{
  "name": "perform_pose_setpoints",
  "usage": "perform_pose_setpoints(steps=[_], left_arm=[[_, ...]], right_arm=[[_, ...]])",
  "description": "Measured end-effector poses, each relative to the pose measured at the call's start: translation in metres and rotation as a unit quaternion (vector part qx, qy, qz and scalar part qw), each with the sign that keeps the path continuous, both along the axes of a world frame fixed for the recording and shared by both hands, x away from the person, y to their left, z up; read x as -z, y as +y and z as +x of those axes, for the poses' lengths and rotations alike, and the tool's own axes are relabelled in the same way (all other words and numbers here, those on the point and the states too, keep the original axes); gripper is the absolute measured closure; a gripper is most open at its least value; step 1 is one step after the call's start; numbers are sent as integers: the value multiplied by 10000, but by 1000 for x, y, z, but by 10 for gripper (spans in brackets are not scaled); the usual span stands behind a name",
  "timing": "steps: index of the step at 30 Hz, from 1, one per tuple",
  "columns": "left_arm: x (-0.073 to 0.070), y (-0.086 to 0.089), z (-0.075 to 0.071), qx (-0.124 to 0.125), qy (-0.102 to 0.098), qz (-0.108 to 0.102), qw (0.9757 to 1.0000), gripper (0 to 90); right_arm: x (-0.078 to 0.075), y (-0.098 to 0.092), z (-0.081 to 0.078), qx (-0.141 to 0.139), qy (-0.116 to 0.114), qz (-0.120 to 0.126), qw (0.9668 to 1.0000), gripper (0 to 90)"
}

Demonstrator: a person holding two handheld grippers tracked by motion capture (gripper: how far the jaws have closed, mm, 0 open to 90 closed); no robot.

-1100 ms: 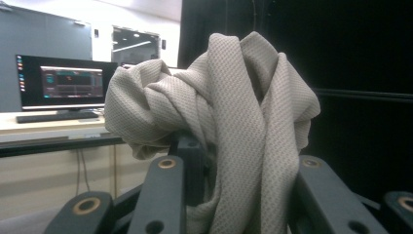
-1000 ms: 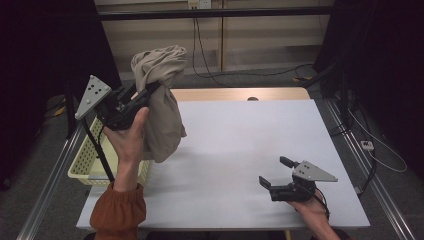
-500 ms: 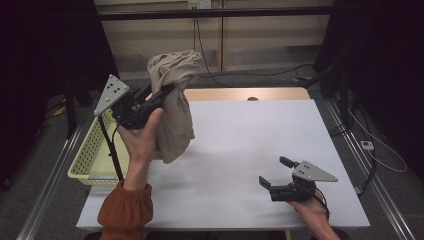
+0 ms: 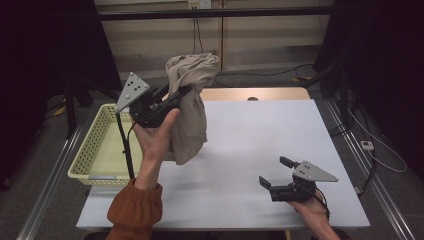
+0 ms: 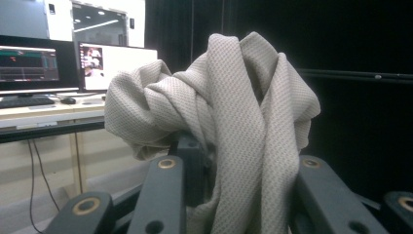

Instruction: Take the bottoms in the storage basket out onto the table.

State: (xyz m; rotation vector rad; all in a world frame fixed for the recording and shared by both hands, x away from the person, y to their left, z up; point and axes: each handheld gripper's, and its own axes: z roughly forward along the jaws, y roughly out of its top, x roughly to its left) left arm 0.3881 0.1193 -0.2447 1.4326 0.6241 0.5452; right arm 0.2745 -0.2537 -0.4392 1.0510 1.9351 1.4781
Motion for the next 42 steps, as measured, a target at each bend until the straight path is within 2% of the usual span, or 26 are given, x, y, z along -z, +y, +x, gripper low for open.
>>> perform_pose_setpoints(steps=[7, 13, 25, 30, 33, 38, 42], left_arm=[[5, -12, 5, 6, 130, 147, 9998, 693], [11, -19, 9, 53, 196, 106, 9997, 693], [24, -36, 17, 135, 356, 249, 9990, 693], [29, -41, 21, 183, 432, 232, 9986, 692], [31, -46, 26, 209, 457, 345, 9981, 692], [34, -52, 32, 221, 534, 359, 9977, 692], [40, -55, 36, 196, 619, 460, 9968, 691]], right_arm=[[0, 0, 0, -4, -3, -8, 10000, 9], [0, 0, 0, -8, -3, -11, 10000, 9], [0, 0, 0, -16, -3, -12, 10000, 9], [0, 0, 0, -17, -1, -15, 10000, 9], [0, 0, 0, -12, 5, -11, 10000, 9], [0, 0, 0, -15, 4, -9, 10000, 9], [0, 0, 0, -16, 7, -2, 10000, 9]])
